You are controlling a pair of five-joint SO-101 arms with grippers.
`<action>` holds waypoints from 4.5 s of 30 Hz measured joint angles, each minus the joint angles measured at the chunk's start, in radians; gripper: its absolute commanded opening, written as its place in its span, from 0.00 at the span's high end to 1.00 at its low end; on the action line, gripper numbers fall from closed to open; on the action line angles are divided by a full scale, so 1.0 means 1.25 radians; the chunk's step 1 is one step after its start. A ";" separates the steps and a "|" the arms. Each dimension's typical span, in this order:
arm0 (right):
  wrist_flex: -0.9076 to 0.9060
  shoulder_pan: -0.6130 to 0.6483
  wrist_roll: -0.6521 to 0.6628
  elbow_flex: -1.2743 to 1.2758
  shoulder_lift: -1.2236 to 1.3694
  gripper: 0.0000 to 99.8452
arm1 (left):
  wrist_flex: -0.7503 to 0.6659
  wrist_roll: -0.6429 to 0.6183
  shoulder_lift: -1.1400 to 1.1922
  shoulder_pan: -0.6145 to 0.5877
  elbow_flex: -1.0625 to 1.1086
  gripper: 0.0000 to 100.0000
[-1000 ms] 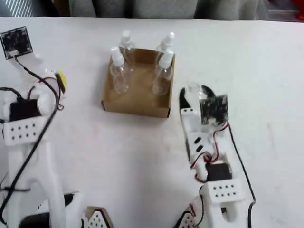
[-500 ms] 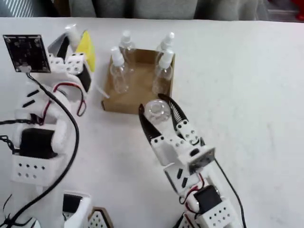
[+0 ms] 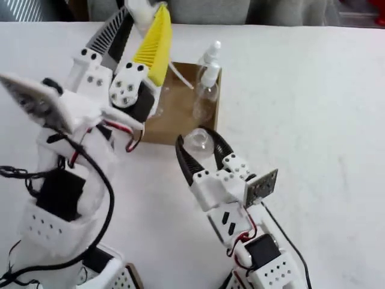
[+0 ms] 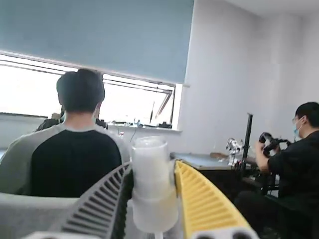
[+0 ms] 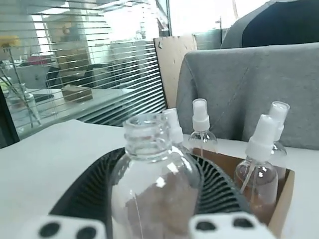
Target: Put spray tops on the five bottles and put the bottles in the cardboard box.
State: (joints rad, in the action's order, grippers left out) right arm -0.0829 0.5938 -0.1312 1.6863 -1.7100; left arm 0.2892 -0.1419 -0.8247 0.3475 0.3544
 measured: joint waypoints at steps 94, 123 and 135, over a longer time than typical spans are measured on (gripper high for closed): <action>0.000 -0.060 -0.001 0.001 0.054 0.98 | 0.207 0.080 -0.095 0.231 0.406 0.98; -0.017 -0.066 -0.002 0.001 0.053 0.98 | 0.230 0.080 -0.081 0.231 0.410 0.81; -0.017 -0.064 -0.002 0.001 0.052 0.98 | 0.248 0.080 -0.125 0.185 0.373 0.81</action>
State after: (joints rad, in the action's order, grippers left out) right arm -0.1043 0.5140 -0.1343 1.6878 -1.6456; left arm 0.5992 -0.0422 -0.9812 0.5792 0.8209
